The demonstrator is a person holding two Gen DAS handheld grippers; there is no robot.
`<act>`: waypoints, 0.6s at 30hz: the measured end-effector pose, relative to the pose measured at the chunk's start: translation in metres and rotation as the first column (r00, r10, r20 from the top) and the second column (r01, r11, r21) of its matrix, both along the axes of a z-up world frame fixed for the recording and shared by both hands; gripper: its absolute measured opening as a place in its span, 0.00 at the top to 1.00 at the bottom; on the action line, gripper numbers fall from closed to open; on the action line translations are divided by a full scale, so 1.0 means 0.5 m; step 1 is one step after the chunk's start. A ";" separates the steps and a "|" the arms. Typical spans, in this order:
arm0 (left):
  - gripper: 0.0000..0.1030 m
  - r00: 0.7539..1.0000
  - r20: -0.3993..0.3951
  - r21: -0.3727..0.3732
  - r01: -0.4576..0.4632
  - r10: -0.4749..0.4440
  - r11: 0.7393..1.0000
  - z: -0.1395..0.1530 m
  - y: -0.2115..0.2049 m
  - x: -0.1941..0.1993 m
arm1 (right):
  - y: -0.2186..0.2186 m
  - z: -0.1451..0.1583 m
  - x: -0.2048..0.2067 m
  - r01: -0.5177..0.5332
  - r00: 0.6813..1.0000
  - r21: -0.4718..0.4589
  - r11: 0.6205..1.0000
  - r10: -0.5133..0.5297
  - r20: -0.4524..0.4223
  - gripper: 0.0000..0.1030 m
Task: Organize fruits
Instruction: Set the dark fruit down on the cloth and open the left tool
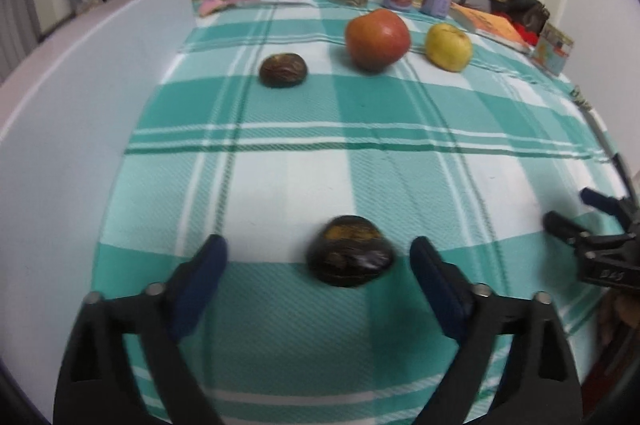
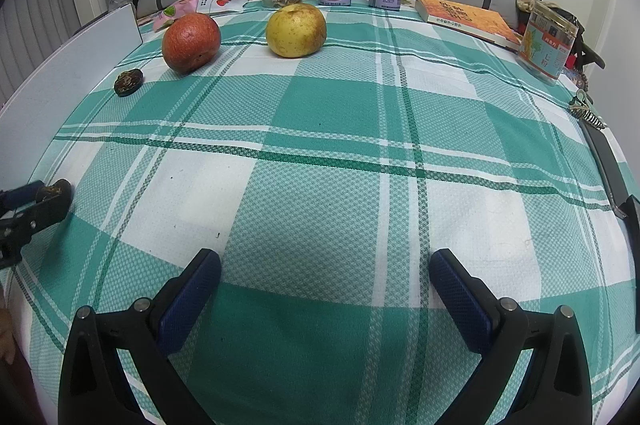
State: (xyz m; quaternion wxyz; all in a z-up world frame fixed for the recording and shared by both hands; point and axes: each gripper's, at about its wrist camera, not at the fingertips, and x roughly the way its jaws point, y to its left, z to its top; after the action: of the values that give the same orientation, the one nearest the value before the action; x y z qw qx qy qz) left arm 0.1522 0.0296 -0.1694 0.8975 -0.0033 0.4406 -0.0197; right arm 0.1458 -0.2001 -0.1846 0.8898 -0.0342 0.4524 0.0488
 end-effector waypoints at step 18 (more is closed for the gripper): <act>0.02 1.000 -0.021 0.025 -0.003 0.003 1.000 -0.023 0.005 0.007 | 0.002 0.050 0.120 0.008 1.000 0.089 0.996 -0.007 -0.002 0.00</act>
State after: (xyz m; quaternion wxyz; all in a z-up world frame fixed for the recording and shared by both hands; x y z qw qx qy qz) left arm 0.1555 0.0323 -0.1807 0.8928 0.0071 0.4501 -0.0127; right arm 0.2058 -0.1993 -0.1596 0.8902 0.0072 0.4508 0.0656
